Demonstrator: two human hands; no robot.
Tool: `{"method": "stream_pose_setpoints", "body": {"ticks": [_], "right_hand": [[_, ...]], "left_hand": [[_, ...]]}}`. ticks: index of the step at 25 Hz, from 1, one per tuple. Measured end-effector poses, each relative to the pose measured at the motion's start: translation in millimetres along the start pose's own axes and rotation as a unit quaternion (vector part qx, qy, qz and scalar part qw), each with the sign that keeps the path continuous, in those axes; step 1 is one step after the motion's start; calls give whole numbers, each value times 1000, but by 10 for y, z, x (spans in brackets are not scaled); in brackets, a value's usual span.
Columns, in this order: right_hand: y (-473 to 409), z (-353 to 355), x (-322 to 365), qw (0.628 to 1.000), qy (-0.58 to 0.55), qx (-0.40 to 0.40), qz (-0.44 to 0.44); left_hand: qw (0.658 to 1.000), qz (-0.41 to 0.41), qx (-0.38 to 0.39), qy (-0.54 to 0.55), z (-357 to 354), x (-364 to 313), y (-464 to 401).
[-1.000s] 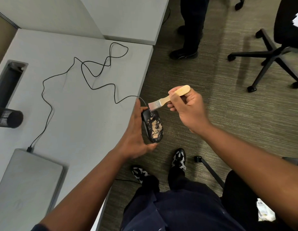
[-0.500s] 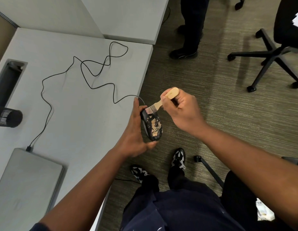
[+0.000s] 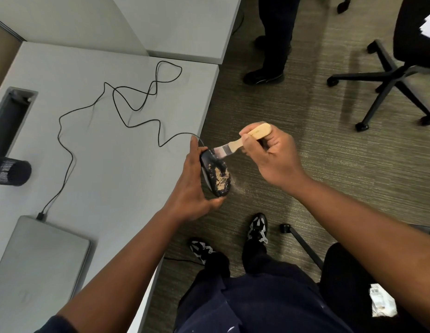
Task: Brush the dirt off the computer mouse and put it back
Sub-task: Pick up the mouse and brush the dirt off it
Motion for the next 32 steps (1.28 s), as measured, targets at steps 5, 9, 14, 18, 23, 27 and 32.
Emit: {"method": "stream_pose_setpoints", "body": {"ticks": [5,9,14,18,23,27,32], "right_hand": [[38,-62,-33,998,-15,60,-15],[68,24,-88,996,3,90,-13],[58,92,-87,996,-59,48,-47],[39,-71,-126,953,-225,3,-203],[61,-134,-234,919,-231,-16,-320],[84,-19,-285,931,-194,-14,-309],[89,129,-332,957,-113,17,-265]], "left_hand": [[1000,-7,-8,8,8,13,-19],[1000,0,-12,26,-2,102,-20],[999,-14,-12,31,7,96,-40],[999,-30,-10,11,20,55,-60],[999,-35,-8,14,26,52,-72],[999,-38,-19,20,28,101,-95],[999,-23,-23,15,50,143,-98]]}}
Point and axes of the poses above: each hand's wrist, its own y-axis away from the middle knuckle, its own z-axis out of the back of the hand, x = y × z, the point moved 3 cm from there along -y, towards the middle knuckle, and after that the axes turned 2 degrees about z, right-handed, at the moved point
